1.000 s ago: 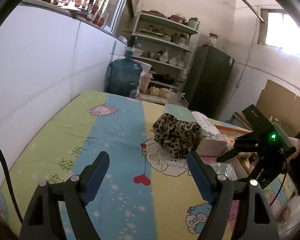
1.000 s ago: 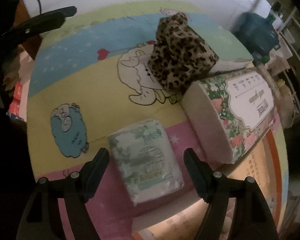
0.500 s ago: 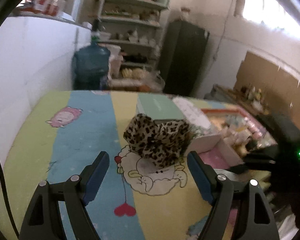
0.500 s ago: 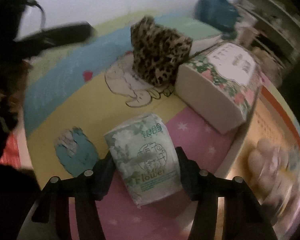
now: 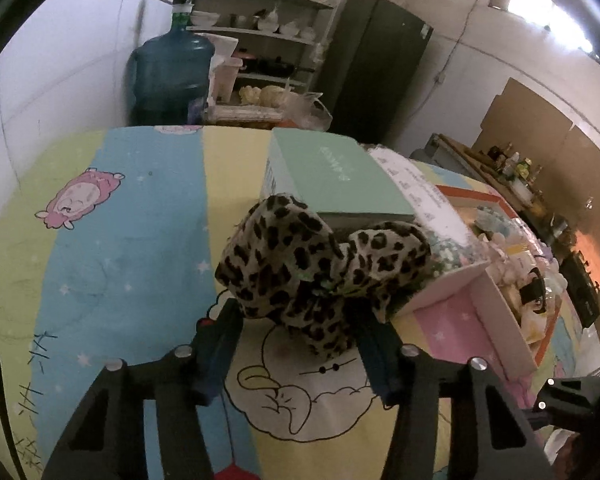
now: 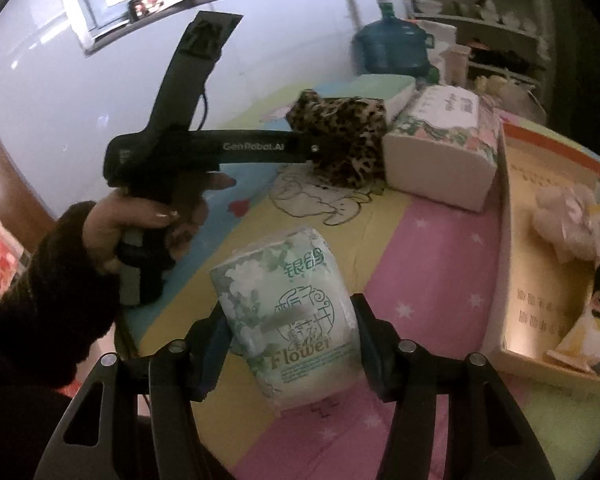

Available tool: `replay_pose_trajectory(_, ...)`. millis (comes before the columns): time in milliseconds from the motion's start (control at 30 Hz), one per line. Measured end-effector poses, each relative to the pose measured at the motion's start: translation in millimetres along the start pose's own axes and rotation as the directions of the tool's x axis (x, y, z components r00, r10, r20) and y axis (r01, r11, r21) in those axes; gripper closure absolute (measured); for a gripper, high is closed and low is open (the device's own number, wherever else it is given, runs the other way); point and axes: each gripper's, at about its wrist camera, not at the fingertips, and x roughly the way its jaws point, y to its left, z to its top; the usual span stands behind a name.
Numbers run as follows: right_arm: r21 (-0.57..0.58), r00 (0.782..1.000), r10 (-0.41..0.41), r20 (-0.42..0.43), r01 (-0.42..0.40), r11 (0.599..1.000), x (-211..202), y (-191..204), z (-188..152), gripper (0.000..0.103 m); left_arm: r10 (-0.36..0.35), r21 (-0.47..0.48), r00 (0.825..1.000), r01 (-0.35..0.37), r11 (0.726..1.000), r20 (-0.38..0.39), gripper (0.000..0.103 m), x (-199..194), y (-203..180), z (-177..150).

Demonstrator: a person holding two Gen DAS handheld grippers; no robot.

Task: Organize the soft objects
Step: 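Grasp the white Flower tissue pack with the right gripper while the left grasps the leopard scrunchie, then carry the leopard scrunchie and Flower tissue pack over the box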

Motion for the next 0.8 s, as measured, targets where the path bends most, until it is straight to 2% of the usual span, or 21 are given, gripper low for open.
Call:
replay_pose_trajectory(67,0.011,1.000,0.012,0.002,-0.012,1.000,5,-3,1,0.044,0.005,-0.003,1.000,-0.005,1.000,0.005,0.052,1,0,-2)
replay_pose_trajectory(133,0.020,1.000,0.018,0.006,-0.018,1.000,8,-4,3,0.044,0.004,-0.013,1.000,-0.003,1.000,0.010,0.066,0,2,-2)
replay_pose_trajectory(233,0.030,1.000,0.020,0.008,-0.020,0.999,11,-5,3,0.044,0.013,-0.016,1.000,-0.013,1.000,0.020,0.078,-2,4,-4)
replay_pose_trajectory(333,0.035,1.000,0.024,0.007,-0.024,0.999,12,-5,3,0.044,0.013,-0.013,0.999,-0.013,1.000,0.035,0.085,-4,4,-5)
replay_pose_trajectory(500,0.047,1.000,0.018,0.008,-0.018,0.999,16,-9,3,0.044,0.012,-0.017,0.997,-0.010,1.000,0.080,0.090,-14,4,-6)
replay_pose_trajectory(700,0.068,1.000,0.017,0.019,-0.018,0.998,15,-12,2,0.044,0.055,-0.012,0.989,-0.054,0.998,0.139,0.090,-30,2,-8)
replay_pose_trajectory(800,0.085,0.999,0.015,0.051,-0.019,0.996,8,-14,2,0.044,0.067,-0.014,0.983,-0.066,0.998,0.173,0.090,-41,-1,-9)
